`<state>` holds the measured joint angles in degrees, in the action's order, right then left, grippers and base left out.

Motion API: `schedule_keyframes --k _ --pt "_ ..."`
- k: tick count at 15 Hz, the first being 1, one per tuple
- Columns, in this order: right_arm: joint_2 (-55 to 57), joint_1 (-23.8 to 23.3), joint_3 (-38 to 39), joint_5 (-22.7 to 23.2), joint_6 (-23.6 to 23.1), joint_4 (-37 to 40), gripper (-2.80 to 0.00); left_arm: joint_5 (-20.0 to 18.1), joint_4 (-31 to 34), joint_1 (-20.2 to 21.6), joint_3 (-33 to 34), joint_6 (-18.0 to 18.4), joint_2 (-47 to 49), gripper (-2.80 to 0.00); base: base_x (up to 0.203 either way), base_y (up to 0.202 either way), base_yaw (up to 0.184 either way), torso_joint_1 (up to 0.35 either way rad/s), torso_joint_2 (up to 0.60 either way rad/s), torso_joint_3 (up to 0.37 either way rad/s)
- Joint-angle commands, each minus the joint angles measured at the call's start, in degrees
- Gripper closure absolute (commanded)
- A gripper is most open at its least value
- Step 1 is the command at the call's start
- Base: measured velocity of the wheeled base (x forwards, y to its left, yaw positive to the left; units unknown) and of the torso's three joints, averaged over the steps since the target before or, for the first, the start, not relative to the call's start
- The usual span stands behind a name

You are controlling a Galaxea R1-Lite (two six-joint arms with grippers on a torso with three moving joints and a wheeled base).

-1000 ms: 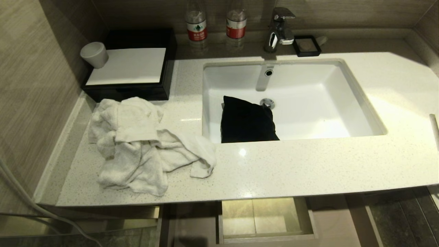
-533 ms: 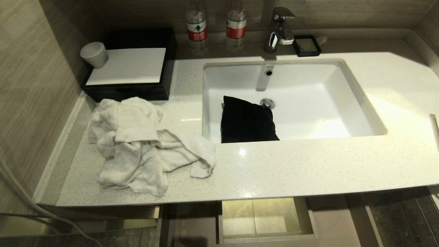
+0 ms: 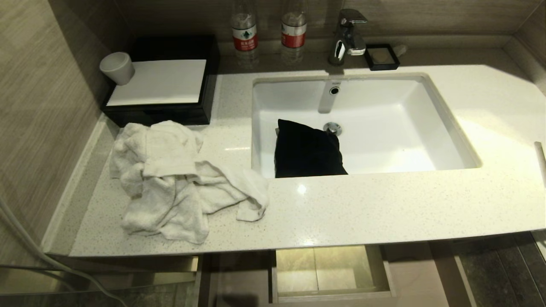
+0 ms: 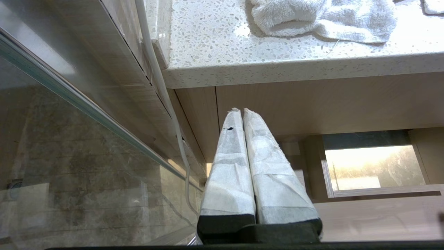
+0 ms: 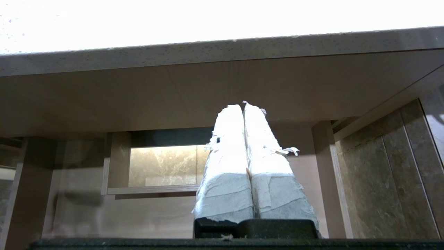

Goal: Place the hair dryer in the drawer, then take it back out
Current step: Pick up the hairdryer

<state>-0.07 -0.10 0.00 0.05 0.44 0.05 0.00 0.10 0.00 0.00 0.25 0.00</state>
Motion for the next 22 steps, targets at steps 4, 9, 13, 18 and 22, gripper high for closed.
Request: schedule_keyframes --k 4,9,13,18,22 --pt "-0.01 0.01 0.09 0.13 -0.37 -0.14 0.0 0.0 -0.01 0.0 0.0 0.01 0.0 0.0 0.0 0.0 0.0 0.0 0.0 0.0" --pt "-0.01 0.01 0.09 0.04 -0.35 -0.05 0.0 0.0 -0.01 0.0 0.06 0.01 0.0 0.0 0.0 0.0 0.0 0.0 0.0 0.0" --pt "-0.01 0.01 0.09 0.13 -0.26 -0.05 0.0 0.0 -0.01 0.0 0.0 0.01 0.0 0.0 0.0 0.01 -0.06 0.003 0.0 0.003" --pt "-0.01 0.01 0.09 0.04 -0.18 -0.05 0.0 0.0 -0.01 0.0 0.06 0.01 0.0 0.0 -0.003 0.014 -0.168 -0.001 0.0 0.001" --pt "-0.01 0.01 0.09 0.21 -0.43 -0.05 0.0 0.0 -0.01 0.0 0.04 0.01 0.0 0.0 -0.002 0.011 -0.159 0.003 0.0 0.004"
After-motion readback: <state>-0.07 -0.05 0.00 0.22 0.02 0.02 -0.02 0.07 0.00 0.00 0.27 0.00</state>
